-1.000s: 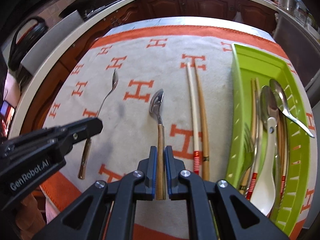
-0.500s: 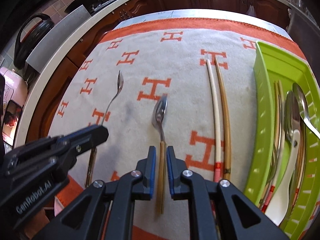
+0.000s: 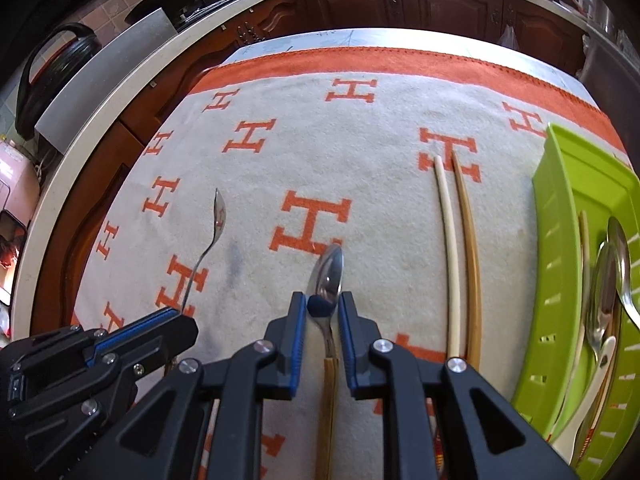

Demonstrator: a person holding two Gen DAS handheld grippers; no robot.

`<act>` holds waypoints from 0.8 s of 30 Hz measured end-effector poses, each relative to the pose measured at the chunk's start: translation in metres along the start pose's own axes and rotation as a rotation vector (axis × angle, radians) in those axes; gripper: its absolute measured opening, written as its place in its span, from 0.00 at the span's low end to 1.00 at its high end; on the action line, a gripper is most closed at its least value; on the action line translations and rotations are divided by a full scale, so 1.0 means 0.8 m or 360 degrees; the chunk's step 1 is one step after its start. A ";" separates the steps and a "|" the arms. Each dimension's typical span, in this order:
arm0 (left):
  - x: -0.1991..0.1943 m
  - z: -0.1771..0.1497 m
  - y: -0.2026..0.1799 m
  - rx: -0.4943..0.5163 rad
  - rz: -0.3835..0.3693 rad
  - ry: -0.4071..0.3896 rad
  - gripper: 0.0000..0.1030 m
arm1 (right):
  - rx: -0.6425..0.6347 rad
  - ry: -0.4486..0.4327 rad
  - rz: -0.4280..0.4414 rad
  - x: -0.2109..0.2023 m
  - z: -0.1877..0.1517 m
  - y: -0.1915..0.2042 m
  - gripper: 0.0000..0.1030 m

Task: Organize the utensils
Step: 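Carry both spoons into the green tray and open both tools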

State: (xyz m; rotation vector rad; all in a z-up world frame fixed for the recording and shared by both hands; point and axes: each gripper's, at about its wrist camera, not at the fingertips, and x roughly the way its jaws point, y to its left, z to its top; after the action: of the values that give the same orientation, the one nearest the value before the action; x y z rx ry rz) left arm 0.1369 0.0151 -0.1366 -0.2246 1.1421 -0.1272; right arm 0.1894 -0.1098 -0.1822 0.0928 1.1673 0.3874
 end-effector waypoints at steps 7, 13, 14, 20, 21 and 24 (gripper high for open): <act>-0.002 0.000 0.000 -0.0006 0.0001 -0.0004 0.02 | 0.0031 -0.0060 0.0047 -0.013 -0.007 -0.005 0.02; -0.009 -0.002 -0.007 0.0006 -0.0011 -0.0011 0.02 | 0.0086 -0.0145 0.0116 -0.049 -0.018 -0.024 0.02; -0.011 -0.002 -0.009 0.0010 -0.0015 -0.0013 0.02 | 0.0095 -0.0160 0.0124 -0.058 -0.020 -0.028 0.02; -0.023 -0.007 -0.038 0.0075 -0.0065 -0.0012 0.02 | 0.0110 -0.0280 0.0124 -0.127 -0.035 -0.057 0.02; -0.024 -0.008 -0.046 0.0090 -0.0084 -0.0005 0.02 | 0.0110 -0.0298 0.0104 -0.138 -0.037 -0.063 0.02; -0.025 -0.009 -0.077 0.0151 -0.0157 0.0031 0.02 | 0.0097 -0.0351 0.0025 -0.167 -0.042 -0.086 0.02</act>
State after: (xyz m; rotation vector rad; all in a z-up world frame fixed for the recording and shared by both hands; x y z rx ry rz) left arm 0.1227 -0.0415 -0.1068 -0.1960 1.1414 -0.2706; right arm 0.1310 -0.2244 -0.0970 0.1931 0.9611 0.3461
